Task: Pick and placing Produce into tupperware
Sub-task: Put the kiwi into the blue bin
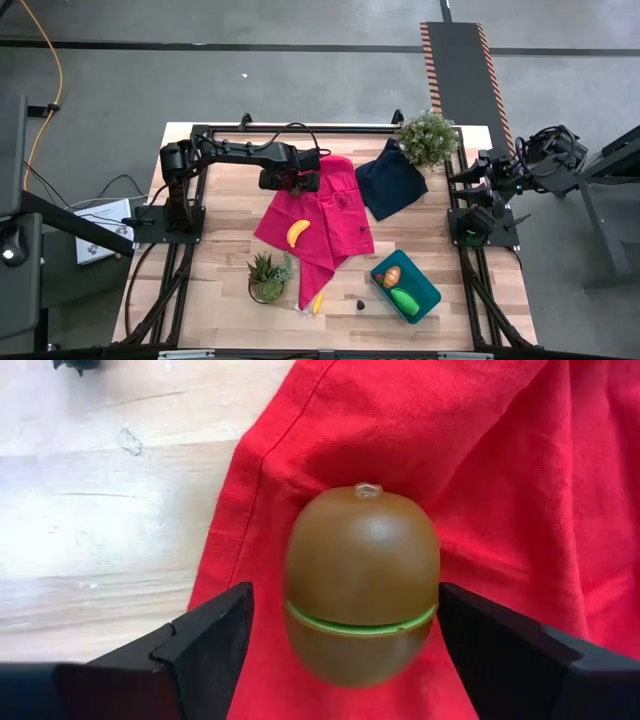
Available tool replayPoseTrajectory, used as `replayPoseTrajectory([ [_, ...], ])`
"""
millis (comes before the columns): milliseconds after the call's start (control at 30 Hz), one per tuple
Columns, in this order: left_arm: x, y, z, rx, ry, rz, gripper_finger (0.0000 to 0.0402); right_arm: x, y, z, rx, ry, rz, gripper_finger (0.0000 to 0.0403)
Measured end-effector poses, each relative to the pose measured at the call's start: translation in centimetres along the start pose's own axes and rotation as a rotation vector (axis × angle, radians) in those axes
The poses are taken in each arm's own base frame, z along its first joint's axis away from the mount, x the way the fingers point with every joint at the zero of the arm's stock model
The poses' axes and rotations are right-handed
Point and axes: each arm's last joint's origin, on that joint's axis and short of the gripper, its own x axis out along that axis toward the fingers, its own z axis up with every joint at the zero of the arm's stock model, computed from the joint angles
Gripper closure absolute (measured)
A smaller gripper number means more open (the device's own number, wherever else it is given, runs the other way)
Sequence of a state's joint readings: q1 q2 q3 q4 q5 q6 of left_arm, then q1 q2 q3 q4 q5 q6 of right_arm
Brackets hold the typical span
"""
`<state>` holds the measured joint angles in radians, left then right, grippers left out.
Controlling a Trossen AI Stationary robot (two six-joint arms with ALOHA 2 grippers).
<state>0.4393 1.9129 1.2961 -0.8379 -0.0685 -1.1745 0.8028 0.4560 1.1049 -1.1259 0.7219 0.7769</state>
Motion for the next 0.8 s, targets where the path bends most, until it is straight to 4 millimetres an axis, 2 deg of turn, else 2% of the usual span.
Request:
replayPoseTrajectory([
  [367, 0.0, -0.18, 0.08, 0.013, -0.011, -0.017, 0.0175, 0.0, 0.0, 0.0, 0.0, 0.0, 0.0, 0.0171],
  [800, 0.0, -0.26, 0.12, 0.016, -0.015, -0.026, 0.0172, 0.0, 0.0, 0.0, 0.0, 0.0, 0.0, 0.0171],
])
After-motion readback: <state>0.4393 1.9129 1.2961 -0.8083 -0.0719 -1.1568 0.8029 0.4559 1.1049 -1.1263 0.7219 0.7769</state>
